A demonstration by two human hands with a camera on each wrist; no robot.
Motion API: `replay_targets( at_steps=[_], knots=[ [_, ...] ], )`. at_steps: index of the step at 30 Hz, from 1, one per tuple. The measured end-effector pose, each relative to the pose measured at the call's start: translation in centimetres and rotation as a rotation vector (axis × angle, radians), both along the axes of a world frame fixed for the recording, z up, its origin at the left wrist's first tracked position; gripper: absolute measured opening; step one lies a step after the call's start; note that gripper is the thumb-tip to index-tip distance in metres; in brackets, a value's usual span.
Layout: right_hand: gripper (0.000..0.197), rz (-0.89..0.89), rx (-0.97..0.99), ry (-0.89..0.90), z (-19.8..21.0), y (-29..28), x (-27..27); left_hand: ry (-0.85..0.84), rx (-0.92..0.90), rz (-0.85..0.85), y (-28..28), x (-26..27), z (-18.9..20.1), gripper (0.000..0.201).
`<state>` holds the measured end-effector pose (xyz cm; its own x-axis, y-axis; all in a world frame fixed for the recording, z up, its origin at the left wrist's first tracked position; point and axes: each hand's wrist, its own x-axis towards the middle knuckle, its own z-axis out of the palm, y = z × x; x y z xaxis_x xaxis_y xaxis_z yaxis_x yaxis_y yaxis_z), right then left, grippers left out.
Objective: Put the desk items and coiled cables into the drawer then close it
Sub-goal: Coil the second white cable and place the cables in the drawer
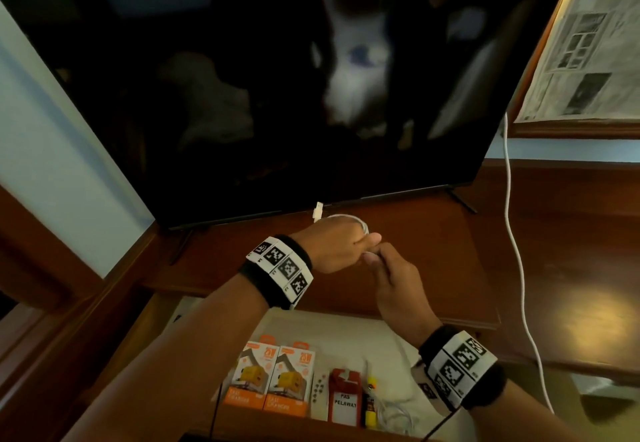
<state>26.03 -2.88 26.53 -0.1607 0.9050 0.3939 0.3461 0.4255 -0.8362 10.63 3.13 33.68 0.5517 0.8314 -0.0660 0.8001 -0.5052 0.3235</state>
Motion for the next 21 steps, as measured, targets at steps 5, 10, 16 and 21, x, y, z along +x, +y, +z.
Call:
replay_targets(
  at_steps=[5,10,16,21],
  knots=[
    [0.019,-0.036,0.107,-0.096,-0.7,0.9,0.9,-0.233,-0.714,-0.055,-0.1,-1.1,-0.3,0.078],
    [0.019,-0.028,0.030,-0.092,-1.9,0.5,1.1,-0.555,-0.965,-0.223,-0.3,-2.1,-0.1,0.054],
    [0.023,-0.046,-0.116,-0.340,-3.8,-0.4,1.4,-1.292,-0.846,-0.111,-0.7,-1.4,-0.1,0.051],
    [0.020,0.129,-0.111,-0.369,-1.5,-0.8,-0.2,-1.088,-0.480,0.093,-0.1,0.8,-0.9,0.050]
  ],
)
